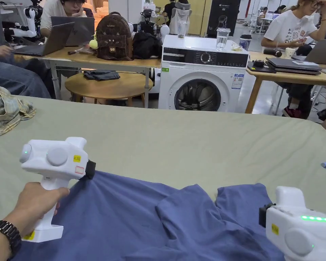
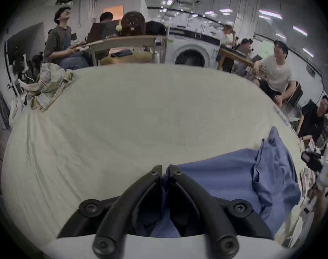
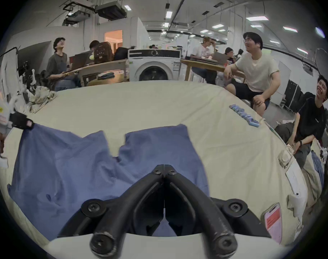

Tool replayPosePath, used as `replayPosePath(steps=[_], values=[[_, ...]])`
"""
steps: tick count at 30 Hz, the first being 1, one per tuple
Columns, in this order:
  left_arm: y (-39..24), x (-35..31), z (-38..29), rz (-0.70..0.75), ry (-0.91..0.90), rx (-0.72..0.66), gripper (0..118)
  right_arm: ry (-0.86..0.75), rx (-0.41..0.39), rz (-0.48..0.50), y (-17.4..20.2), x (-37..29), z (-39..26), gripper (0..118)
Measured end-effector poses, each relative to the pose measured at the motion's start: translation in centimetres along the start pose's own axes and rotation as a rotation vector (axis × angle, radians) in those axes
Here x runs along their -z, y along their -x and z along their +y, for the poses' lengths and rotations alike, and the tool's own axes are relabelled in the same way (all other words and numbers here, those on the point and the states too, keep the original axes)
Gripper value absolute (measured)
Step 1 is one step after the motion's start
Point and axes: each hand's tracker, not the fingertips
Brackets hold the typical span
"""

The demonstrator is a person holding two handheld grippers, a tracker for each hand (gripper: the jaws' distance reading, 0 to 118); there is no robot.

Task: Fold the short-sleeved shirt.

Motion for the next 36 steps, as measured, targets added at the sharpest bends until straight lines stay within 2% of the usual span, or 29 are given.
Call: replayPosePath(steps=[2,5,6,9,12,14,15,16,18,19,21,23,25,28,30,33,36], values=[[-0.8,-1.7,-0.2,-0.004,-0.019,0.011,0,0.059,-0.004,-0.020,-1.7,1.9,1.1,0],[-1.3,-2.6,-0.4,0.005,-0.035,0.023,0,0.177,0.012,-0.003,-3.5,4.9,2.0,56],[-1.5,-2.7,-0.4,0.007,-0.032,0.023,0,0.220,0.015,-0.012,-3.9,5.8,2.1,64],[-2.1,-3.2,-0.9,0.016,-0.034,0.048,0,0.329,0.051,-0.003,-4.2,7.5,1.7,64],[-2.2,-3.2,-1.2,0.021,-0.028,0.043,0,0.451,0.050,-0.001,-4.3,10.0,0.9,63],[-2.0,-3.1,-1.4,0.025,-0.022,0.037,0,0.483,0.058,0.009,-3.8,10.4,0.0,58],[-1.9,-3.2,-1.5,0.025,-0.020,0.031,0,0.448,0.045,-0.011,-3.5,9.8,0.1,37],[-1.7,-3.3,-1.7,0.024,-0.018,0.026,0,0.416,0.035,-0.013,-3.2,9.4,0.2,2],[-1.5,-3.2,-2.0,0.024,-0.017,0.018,0,0.422,0.049,0.107,-2.5,9.2,0.2,0],[-1.4,-3.2,-2.1,0.029,-0.016,0.014,0,0.427,0.044,0.055,-2.2,9.1,0.1,0],[-1.2,-3.4,-2.3,0.028,-0.014,0.003,0,0.377,0.005,0.045,-2.2,8.7,0.3,0],[-1.0,-3.9,-2.3,0.028,-0.021,-0.007,0,0.284,0.015,0.005,-2.5,7.1,1.0,0],[-0.9,-4.5,-2.3,0.029,-0.035,-0.006,0,0.220,0.030,0.010,-2.9,5.6,2.0,0],[-1.0,-6.4,-1.7,0.037,-0.070,0.005,0,0.145,-0.007,-0.018,-2.9,2.8,4.2,0],[-1.1,-7.9,-1.3,0.042,-0.106,0.006,0,0.099,0.006,-0.015,-3.1,0.8,5.6,0],[-1.0,-11.3,-0.6,0.041,-0.175,0.004,0,0.024,0.023,-0.001,-3.7,-1.5,7.8,0],[-0.9,-15.0,0.1,0.038,-0.250,0.008,0,-0.061,0.004,-0.003,-3.7,-4.8,9.7,0]])
